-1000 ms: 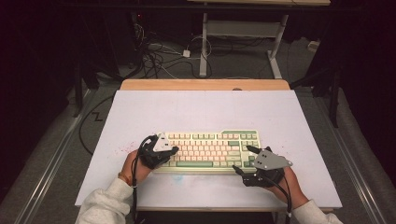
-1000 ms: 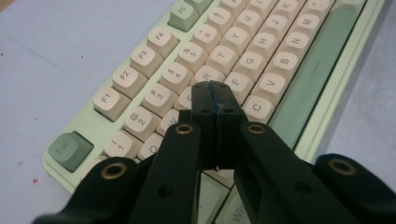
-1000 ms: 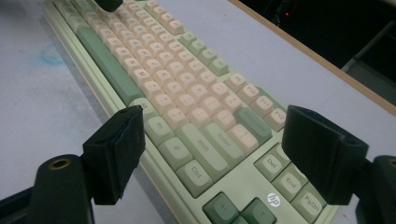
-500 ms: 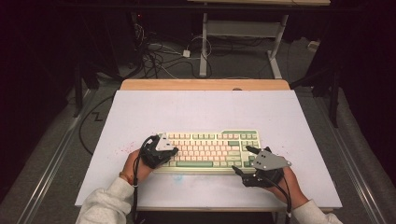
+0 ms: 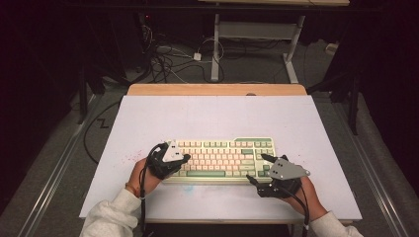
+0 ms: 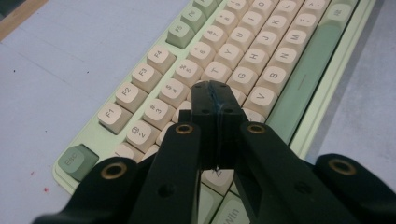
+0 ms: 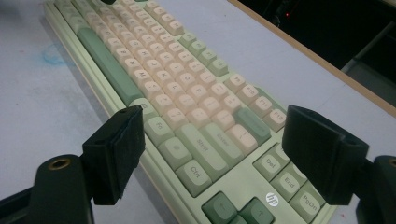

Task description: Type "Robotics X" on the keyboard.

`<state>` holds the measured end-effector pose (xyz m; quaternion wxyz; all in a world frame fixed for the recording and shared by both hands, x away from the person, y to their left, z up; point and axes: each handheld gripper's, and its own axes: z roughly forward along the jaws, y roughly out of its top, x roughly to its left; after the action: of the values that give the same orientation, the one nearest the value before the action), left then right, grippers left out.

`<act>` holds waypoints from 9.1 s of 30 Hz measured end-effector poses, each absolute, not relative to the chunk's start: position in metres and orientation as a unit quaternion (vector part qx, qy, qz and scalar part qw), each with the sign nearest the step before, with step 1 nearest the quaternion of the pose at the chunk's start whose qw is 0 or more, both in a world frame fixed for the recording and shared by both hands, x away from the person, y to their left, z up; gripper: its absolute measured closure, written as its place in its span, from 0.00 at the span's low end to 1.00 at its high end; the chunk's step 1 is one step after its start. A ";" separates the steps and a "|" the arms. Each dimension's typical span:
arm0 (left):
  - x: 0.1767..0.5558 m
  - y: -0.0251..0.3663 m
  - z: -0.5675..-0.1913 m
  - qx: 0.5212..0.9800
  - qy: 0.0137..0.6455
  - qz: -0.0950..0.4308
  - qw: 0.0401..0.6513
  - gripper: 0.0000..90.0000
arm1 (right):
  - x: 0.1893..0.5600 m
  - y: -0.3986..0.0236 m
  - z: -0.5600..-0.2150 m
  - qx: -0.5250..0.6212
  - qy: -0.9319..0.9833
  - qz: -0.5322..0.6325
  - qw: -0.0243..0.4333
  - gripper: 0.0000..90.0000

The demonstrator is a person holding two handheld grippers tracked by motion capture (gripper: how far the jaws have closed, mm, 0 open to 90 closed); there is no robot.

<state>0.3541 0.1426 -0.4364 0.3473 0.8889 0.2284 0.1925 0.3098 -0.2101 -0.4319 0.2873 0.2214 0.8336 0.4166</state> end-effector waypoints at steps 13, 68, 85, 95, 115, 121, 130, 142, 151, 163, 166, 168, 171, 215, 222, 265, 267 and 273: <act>0.347 0.137 -0.431 0.891 0.212 0.192 0.354 0.97 | 0.310 -0.210 -0.432 0.221 0.834 0.416 0.287 0.25; 0.331 0.113 -0.436 0.907 0.162 0.170 0.349 0.97 | 0.310 -0.210 -0.432 0.219 0.835 0.416 0.286 0.25; 0.333 0.110 -0.444 0.914 0.158 0.161 0.337 0.97 | 0.309 -0.209 -0.433 0.218 0.837 0.415 0.284 0.25; 0.333 0.110 -0.444 0.915 0.156 0.162 0.336 0.97 | 0.309 -0.209 -0.433 0.219 0.837 0.413 0.284 0.25; 0.335 0.117 -0.441 0.909 0.165 0.184 0.336 0.97 | 0.309 -0.211 -0.432 0.217 0.838 0.412 0.284 0.25; 0.336 0.125 -0.436 0.901 0.176 0.195 0.346 0.97 | 0.309 -0.211 -0.431 0.217 0.836 0.417 0.283 0.25; 0.337 0.133 -0.432 0.890 0.182 0.224 0.352 0.92 | 0.309 -0.213 -0.430 0.213 0.835 0.423 0.280 0.22; 0.332 0.138 -0.428 0.872 0.179 0.255 0.376 0.64 | 0.310 -0.216 -0.429 0.224 0.828 0.426 0.288 0.23; 0.332 0.137 -0.431 0.872 0.182 0.261 0.372 0.46 | 0.311 -0.217 -0.429 0.228 0.828 0.425 0.286 0.22; 0.329 0.140 -0.435 0.861 0.196 0.271 0.383 0.19 | 0.313 -0.220 -0.427 0.244 0.821 0.434 0.280 0.26; 0.329 0.145 -0.436 0.861 0.200 0.267 0.384 0.19 | 0.312 -0.221 -0.426 0.245 0.818 0.435 0.287 0.41; 0.328 0.149 -0.438 0.859 0.205 0.266 0.386 0.19 | 0.313 -0.222 -0.426 0.247 0.814 0.437 0.293 0.55; 0.325 0.154 -0.440 0.860 0.208 0.265 0.383 0.19 | 0.314 -0.224 -0.425 0.243 0.819 0.435 0.285 0.73; 0.312 0.201 -0.445 0.853 0.264 0.245 0.377 0.19 | 0.350 -0.193 -0.448 0.250 0.877 0.342 0.227 1.00; 0.313 0.201 -0.445 0.855 0.265 0.232 0.381 0.19 | 0.352 -0.193 -0.452 0.248 0.879 0.339 0.227 1.00; 0.331 0.176 -0.437 0.874 0.249 0.190 0.371 0.98 | 0.347 -0.191 -0.456 0.244 0.880 0.333 0.236 1.00; 0.334 0.171 -0.438 0.878 0.244 0.189 0.365 0.98 | 0.347 -0.191 -0.456 0.245 0.879 0.334 0.235 1.00; 0.342 0.160 -0.441 0.885 0.240 0.179 0.358 0.98 | 0.347 -0.191 -0.456 0.245 0.879 0.335 0.236 1.00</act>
<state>0.3417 0.1597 -0.4406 0.3576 0.8846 0.2396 0.1794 0.3470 -0.1911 -0.4562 0.2362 0.2451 0.8788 0.3345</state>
